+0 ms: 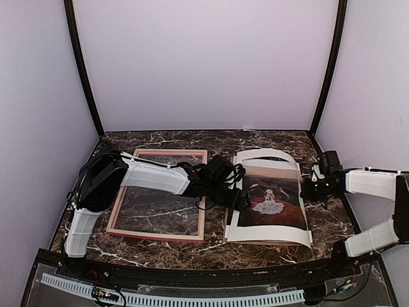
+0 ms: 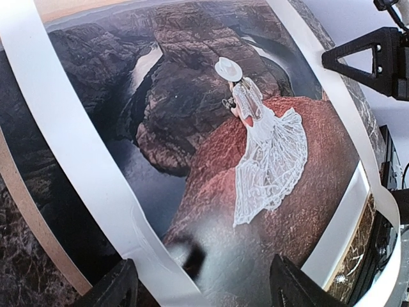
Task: Put the photo into the frame
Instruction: Pick up the mat board from the photo.
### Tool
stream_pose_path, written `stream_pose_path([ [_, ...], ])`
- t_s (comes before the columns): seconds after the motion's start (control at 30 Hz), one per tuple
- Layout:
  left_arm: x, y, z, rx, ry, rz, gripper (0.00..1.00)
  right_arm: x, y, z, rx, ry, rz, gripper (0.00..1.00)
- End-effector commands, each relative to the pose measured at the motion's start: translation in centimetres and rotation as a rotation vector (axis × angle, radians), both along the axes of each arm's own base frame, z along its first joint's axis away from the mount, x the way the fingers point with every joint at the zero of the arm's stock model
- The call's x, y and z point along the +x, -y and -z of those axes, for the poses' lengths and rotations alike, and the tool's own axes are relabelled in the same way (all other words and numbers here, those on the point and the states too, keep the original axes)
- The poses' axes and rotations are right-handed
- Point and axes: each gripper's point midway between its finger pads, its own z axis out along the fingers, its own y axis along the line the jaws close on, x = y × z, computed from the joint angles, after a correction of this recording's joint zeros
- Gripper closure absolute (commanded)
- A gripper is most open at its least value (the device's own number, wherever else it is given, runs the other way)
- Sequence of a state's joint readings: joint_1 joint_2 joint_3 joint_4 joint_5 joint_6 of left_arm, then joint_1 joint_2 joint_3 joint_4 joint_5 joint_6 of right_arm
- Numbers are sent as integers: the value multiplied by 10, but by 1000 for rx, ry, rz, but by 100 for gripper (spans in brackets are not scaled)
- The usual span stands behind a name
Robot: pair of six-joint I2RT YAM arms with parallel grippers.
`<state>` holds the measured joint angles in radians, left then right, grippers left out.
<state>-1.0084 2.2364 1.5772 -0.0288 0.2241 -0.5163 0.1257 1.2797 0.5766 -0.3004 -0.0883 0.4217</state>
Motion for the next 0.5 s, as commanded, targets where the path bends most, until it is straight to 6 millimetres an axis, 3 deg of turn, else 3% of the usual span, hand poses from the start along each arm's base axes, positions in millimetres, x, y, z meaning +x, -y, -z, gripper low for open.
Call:
stream_pose_path([
  [0.0,-4,-4,-40,4,44,38,24,12,-2,-22,1,63,-3,99],
  [0.33,6,-16,-91,-42,104,36,16,15,-7,-34,9,86,-18,100],
  [0.47,9,-23,-112,-101,102,45,5,18,-12,-41,11,99,-30,100],
])
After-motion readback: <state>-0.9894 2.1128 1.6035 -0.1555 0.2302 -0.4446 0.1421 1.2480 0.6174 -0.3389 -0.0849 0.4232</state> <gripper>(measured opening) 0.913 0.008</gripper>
